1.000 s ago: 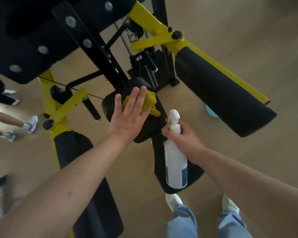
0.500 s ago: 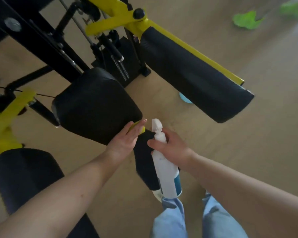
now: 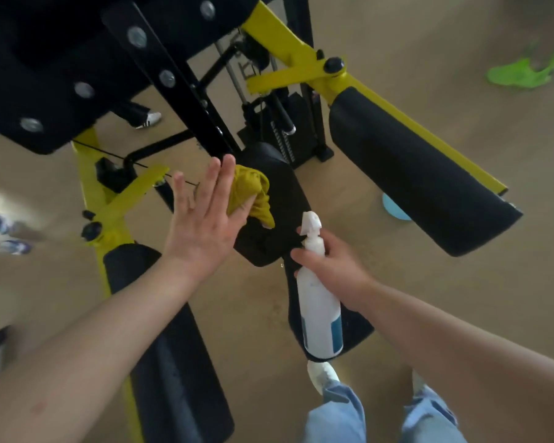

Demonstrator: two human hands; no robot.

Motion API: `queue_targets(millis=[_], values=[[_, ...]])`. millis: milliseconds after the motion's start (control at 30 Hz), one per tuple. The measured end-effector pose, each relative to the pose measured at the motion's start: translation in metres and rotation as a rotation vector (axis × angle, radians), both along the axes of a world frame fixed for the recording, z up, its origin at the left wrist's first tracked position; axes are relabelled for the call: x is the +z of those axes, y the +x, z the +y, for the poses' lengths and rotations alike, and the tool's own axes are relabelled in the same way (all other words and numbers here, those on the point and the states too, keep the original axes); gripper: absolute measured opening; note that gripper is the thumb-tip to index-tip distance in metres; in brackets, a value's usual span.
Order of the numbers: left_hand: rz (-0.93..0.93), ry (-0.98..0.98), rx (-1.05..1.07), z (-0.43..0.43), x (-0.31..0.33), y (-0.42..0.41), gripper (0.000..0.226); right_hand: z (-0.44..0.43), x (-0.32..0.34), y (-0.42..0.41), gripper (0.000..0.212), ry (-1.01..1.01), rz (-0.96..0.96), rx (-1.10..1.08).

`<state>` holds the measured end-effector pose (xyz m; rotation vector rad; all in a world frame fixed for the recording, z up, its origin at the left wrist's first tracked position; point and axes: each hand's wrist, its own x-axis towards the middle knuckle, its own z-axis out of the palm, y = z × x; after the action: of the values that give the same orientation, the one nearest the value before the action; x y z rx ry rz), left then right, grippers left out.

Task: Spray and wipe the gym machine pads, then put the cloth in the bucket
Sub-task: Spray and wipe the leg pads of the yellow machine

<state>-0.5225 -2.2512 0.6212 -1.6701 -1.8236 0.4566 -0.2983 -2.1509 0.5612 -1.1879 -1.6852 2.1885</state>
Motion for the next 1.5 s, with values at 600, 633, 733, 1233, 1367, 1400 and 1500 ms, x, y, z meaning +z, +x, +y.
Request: queue_targets(millis=[600,633,733,1233,1367,1400,1500], values=[[0.332,-0.513,-0.258,0.034,-0.108,0.036,0.069,-0.004,-0.029,0.001,0.016,0.025,-0.036,-0.03],[0.342,-0.554,-0.267,0.037,-0.114,0.041,0.069,-0.002,-0.03,0.005,0.015,0.042,-0.053,-0.026],[0.201,-0.708,-0.231,0.041,-0.134,0.057,0.065,0.007,-0.028,0.019,0.014,0.088,-0.093,-0.005],[-2.301,0.944,1.496,0.008,-0.153,0.127,0.05,0.022,-0.007,0.045,0.041,0.095,-0.144,0.02],[-2.667,1.503,1.195,-0.002,-0.133,0.111,0.045,0.022,-0.005,0.045,0.041,0.089,-0.164,0.058],[-2.804,1.647,1.034,-0.001,-0.129,0.109,0.044,0.022,-0.006,0.045,0.041,0.09,-0.172,0.058],[-3.003,1.789,0.835,0.003,-0.125,0.111,0.046,0.022,-0.011,0.046,0.035,0.092,-0.185,0.053]])
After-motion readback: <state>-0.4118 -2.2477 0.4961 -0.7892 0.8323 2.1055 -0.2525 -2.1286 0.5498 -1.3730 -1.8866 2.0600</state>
